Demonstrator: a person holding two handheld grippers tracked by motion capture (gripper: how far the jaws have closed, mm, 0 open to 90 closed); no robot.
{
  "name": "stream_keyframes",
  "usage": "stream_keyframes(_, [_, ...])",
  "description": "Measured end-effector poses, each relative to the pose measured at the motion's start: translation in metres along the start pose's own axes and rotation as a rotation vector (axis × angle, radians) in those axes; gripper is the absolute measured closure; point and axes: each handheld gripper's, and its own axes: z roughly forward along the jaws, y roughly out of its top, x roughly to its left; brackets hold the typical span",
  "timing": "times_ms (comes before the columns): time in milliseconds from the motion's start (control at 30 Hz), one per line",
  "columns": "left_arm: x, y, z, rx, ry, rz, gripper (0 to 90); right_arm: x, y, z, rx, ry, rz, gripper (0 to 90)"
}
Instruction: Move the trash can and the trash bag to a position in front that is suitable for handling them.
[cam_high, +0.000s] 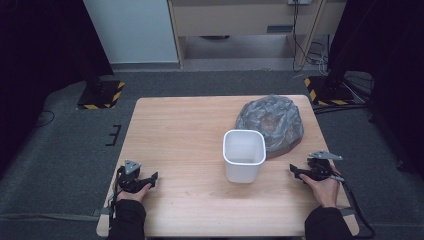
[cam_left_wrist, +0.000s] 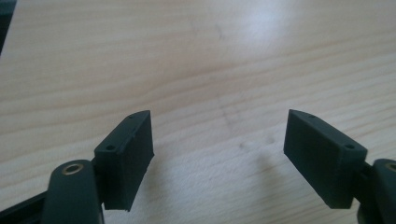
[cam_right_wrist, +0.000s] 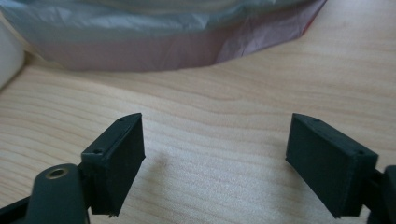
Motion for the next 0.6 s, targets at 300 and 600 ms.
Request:
stream_keyframes(300, [-0.005,0.010,-0.010,-0.153,-0.050,-0.046,26.0,0.008,0.017,-0.017,-0.188,-0.008,-0.015,24.5])
stream_keyframes(600, [-0.016,0.035,-0.017,-0.268,-0.097,-0.047,26.3,0.019,0.039,-0.028,-0.276,0.002,-0.014,32.0])
